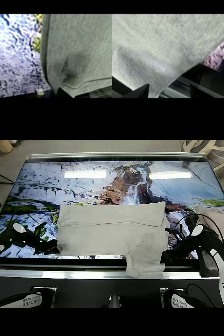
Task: Fold the shirts.
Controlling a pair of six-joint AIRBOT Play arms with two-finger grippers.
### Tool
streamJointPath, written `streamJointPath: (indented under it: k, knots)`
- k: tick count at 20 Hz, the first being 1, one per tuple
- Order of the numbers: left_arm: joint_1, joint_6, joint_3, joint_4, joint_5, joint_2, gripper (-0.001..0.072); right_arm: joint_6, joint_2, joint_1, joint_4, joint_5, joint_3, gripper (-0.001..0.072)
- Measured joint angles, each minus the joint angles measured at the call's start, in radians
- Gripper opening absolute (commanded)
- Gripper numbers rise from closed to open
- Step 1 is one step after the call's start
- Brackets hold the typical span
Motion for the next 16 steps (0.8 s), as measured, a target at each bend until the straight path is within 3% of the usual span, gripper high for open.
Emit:
streamJointPath:
  k: [1, 5, 6, 7, 12, 16]
  knots:
    - [-0.002, 0.001, 0.0, 0.003, 0.0, 0.004, 0.0028, 0.003, 0.0, 0.0, 0.01, -0.019, -0.011, 0.052]
    - [-0.001, 0.001, 0.0, 0.006, -0.003, 0.013, 0.0028, 0.022, 0.002, 0.0, 0.06, -0.064, -0.039, 0.0305]
    - [-0.001, 0.002, 0.0, 0.005, -0.005, 0.014, 0.0028, 0.029, 0.002, 0.0, 0.07, -0.074, -0.046, 0.0186]
    - [-0.001, 0.002, 0.0, 0.004, -0.006, 0.015, 0.0028, 0.031, 0.002, 0.0, 0.076, -0.091, -0.053, 0.0022]
    - [-0.001, 0.016, 0.019, 0.0, -0.01, 0.024, 0.0026, 0.028, 0.004, 0.0, 0.093, -0.091, -0.032, 0.0024]
    - [-0.001, 0.028, 0.117, -0.005, -0.031, 0.065, 0.0023, 0.008, 0.02, 0.0, 0.11, -0.046, 0.116, 0.0021]
